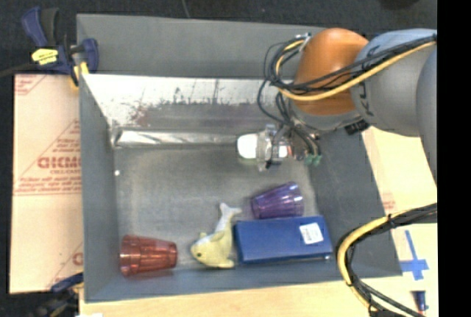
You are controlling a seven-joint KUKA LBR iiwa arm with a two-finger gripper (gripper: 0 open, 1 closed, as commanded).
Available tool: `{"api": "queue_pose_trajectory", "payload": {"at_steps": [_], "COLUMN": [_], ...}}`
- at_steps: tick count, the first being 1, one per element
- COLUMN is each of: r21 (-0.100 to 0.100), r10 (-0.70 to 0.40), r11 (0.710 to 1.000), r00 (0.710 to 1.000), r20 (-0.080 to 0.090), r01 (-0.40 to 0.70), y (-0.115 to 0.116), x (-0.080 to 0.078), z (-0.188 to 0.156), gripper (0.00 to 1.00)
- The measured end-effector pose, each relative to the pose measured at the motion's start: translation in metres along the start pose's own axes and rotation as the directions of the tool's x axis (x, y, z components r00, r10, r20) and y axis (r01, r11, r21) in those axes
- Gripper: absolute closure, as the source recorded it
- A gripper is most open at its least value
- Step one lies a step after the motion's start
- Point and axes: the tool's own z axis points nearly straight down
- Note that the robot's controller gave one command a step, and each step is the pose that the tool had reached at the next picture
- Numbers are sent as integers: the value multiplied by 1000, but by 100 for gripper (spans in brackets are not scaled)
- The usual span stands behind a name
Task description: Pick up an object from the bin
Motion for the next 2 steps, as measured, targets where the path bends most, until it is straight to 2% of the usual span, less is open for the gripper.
{"api": "queue_pose_trajectory", "payload": {"at_steps": [1,2], "r21": [0,0], "r10": [26,25], "r11": [1000,1000], "r00": [1000,1000], "r20": [7,7], "r01": [-26,-25], "y": [3,3], "x": [1,1], "z": [27,27], "gripper": [0,0]}}
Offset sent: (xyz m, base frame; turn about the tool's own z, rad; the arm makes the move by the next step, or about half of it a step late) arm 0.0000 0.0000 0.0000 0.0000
